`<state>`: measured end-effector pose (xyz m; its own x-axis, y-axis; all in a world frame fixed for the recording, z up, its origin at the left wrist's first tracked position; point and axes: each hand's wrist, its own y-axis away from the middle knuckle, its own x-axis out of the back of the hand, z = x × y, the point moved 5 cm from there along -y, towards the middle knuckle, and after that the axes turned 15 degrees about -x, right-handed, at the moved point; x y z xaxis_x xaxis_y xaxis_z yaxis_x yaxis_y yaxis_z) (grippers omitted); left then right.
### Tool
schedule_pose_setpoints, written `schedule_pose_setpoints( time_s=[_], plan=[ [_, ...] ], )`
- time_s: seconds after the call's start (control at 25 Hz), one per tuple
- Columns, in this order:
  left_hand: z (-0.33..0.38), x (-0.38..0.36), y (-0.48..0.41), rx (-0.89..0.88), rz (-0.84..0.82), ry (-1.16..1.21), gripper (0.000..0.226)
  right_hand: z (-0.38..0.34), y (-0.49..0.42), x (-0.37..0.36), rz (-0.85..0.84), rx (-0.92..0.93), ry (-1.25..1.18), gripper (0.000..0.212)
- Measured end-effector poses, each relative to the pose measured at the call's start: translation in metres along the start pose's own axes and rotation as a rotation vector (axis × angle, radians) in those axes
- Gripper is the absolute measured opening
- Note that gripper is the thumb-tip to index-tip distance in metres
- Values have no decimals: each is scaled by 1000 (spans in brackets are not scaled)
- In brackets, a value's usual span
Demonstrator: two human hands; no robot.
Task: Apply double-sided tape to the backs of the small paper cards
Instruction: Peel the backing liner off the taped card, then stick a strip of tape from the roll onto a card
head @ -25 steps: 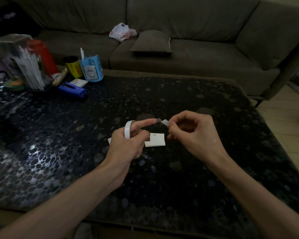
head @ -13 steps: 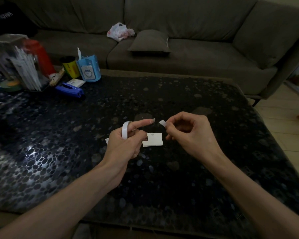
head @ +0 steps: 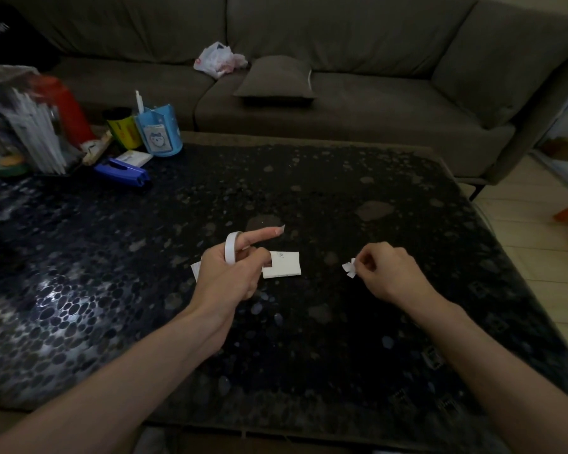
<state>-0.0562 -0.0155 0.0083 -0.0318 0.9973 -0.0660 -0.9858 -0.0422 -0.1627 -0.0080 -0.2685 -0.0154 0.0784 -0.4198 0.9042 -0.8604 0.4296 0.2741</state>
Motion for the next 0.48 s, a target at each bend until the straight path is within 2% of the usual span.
schedule_pose_setpoints(
  time_s=[0.2, 0.48],
  plan=[
    [-3, 5, -3, -13, 8, -6, 42, 1, -5, -2, 3, -25, 15, 18],
    [-5, 14, -5, -8, 16, -8, 41, -3, 4, 7, 156, 32, 17, 20]
  ],
)
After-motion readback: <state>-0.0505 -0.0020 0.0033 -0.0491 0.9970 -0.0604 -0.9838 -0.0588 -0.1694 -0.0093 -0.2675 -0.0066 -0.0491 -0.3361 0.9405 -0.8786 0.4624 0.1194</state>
